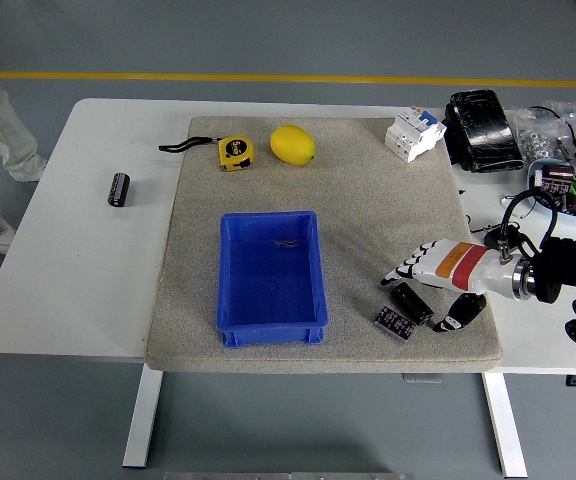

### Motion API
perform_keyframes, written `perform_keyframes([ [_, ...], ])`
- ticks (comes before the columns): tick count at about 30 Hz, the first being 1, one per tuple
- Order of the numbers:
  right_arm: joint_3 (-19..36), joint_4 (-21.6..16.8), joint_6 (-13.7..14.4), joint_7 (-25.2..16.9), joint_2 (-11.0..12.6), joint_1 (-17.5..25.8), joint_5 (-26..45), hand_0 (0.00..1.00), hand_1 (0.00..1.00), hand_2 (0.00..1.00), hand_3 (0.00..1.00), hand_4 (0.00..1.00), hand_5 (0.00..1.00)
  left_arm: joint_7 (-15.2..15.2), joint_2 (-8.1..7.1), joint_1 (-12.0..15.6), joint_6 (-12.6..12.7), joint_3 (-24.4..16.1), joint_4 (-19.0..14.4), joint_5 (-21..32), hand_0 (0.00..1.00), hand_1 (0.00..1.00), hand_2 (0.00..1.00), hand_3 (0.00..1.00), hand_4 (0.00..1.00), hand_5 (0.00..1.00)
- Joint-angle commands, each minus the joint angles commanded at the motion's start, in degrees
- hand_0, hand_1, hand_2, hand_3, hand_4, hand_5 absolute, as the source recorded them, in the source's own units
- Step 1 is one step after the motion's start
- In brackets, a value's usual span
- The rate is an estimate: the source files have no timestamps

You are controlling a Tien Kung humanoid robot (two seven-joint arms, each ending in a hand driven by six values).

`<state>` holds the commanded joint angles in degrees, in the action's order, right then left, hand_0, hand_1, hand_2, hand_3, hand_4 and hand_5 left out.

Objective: Pick up the battery,place it into the box

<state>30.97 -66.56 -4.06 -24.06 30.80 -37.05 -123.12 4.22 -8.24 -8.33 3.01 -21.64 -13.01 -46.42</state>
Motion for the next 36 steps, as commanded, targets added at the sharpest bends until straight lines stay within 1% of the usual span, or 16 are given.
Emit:
perform_keyframes([
  [3, -0.15, 0.45, 0.45, -0.02, -0.14, 0.16, 0.21, 0.804, 0.723, 0.762, 0.818, 0.97, 0.161, 0.13, -0.07, -0.02, -0.1, -0.22, -0.06, -0.28, 0.773, 0.729, 0.748, 0.571, 0.621, 0.526],
  [4, -0.25, 0.6, 0.67, -0.01, -0.17, 0.18, 0.29, 0.754, 0.663, 0.707, 0.771, 0.961, 0.165, 0.16, -0.09, -0.02, -0.12, -0.29, -0.06, -0.34, 0.772, 0.729, 0.746, 0.571, 0.62, 0.527],
  [9, -0.64, 1.28, 1.68, -0.11, -0.25, 0.31, 0.64, 0.754, 0.663, 0.707, 0.771, 0.961, 0.165, 0.33, -0.17, -0.01, -0.21, -0.57, -0.1, -0.67, 0.772, 0.729, 0.746, 0.571, 0.62, 0.527],
  [10, -0.68, 1.43, 1.92, -0.18, -0.29, 0.33, 0.77, 0.684, 0.602, 0.607, 0.629, 0.841, 0.136, 0.37, -0.18, -0.01, -0.23, -0.64, -0.11, -0.76, 0.769, 0.727, 0.747, 0.571, 0.62, 0.528],
  [15, -0.68, 1.86, 3.18, -0.32, -0.37, 0.46, 1.17, 0.684, 0.602, 0.607, 0.629, 0.841, 0.136, 0.45, -0.22, 0.02, -0.29, -0.77, -0.13, -0.95, 0.769, 0.727, 0.747, 0.571, 0.62, 0.528],
  [16, -0.63, 1.84, 3.32, -0.4, -0.36, 0.47, 1.28, 0.59, 0.5, 0.525, 0.522, 0.69, 0.044, 0.47, -0.22, 0.03, -0.31, -0.82, -0.13, -1.02, 0.768, 0.728, 0.745, 0.571, 0.62, 0.527],
  [21, -0.43, 1.65, 3.74, -0.54, -0.28, 0.3, 1.36, 0.59, 0.5, 0.525, 0.522, 0.69, 0.044, 0.53, -0.28, -0.01, -0.37, -0.98, -0.13, -1.21, 0.768, 0.728, 0.745, 0.571, 0.62, 0.527],
  [22, -0.37, 1.62, 3.74, -0.53, -0.26, 0.24, 1.37, 0.518, 0.469, 0.496, 0.49, 0.663, 0.021, 0.54, -0.3, -0.02, -0.37, -1.02, -0.12, -1.23, 0.767, 0.728, 0.743, 0.571, 0.62, 0.528],
  [27, 0.14, 1.51, 3.5, -0.44, -0.05, 0.06, 1.36, 0.518, 0.469, 0.496, 0.49, 0.663, 0.021, 0.59, -0.36, -0.12, -0.38, -1.02, -0.16, -1.27, 0.767, 0.728, 0.743, 0.571, 0.62, 0.528],
  [28, 0.32, 1.44, 3.43, -0.43, 0.03, 0.07, 1.34, 0.48, 0.457, 0.488, 0.484, 0.659, 0.017, 0.59, -0.36, -0.13, -0.38, -1.02, -0.16, -1.28, 0.768, 0.729, 0.741, 0.571, 0.619, 0.528],
  [36, 3.19, -0.45, 2.4, -0.05, 1.1, -1.31, 1.74, 0.474, 0.455, 0.488, 0.485, 0.669, 0.022, 0.57, -0.45, -0.06, -0.37, -1.11, -0.09, -1.24, 0.767, 0.729, 0.741, 0.571, 0.62, 0.528],
])
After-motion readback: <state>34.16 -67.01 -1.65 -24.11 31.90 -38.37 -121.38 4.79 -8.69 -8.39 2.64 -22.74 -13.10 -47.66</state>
